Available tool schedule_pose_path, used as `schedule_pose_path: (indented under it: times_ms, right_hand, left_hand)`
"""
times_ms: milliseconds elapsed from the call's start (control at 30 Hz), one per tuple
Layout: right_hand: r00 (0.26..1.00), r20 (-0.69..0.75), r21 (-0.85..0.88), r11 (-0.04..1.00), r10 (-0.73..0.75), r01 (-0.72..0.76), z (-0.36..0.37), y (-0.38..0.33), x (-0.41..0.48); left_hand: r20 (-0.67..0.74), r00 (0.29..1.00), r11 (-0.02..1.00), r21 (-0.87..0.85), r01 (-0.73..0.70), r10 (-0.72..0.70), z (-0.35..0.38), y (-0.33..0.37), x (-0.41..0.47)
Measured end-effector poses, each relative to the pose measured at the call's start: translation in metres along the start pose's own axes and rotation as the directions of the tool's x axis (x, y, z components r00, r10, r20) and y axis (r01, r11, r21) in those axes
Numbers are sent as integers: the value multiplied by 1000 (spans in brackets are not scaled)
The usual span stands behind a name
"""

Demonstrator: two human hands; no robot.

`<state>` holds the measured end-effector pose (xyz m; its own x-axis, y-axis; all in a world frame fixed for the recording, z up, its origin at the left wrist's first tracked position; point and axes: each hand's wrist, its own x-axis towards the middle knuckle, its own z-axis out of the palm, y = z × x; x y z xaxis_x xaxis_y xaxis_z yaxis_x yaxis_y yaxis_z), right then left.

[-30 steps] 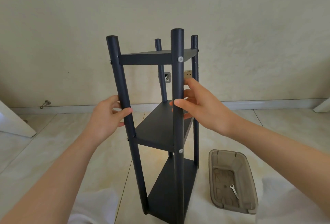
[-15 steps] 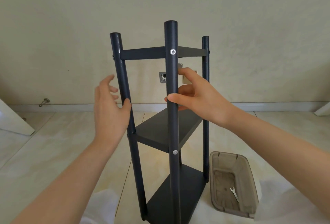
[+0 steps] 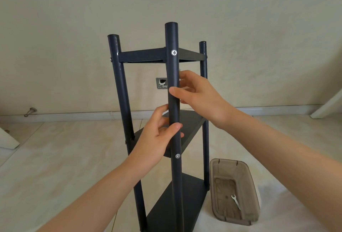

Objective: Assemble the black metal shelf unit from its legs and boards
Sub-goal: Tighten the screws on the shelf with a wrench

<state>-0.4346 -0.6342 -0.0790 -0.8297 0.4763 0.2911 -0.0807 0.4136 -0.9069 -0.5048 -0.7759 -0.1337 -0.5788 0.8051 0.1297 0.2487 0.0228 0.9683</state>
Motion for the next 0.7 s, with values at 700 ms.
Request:
schedule_pose_path:
  times_ms: [700]
  right_hand:
    - [406, 86, -565, 380, 910, -733, -32, 238, -80]
  left_hand:
    - [27, 999, 999, -23, -40, 40, -14, -14, 24]
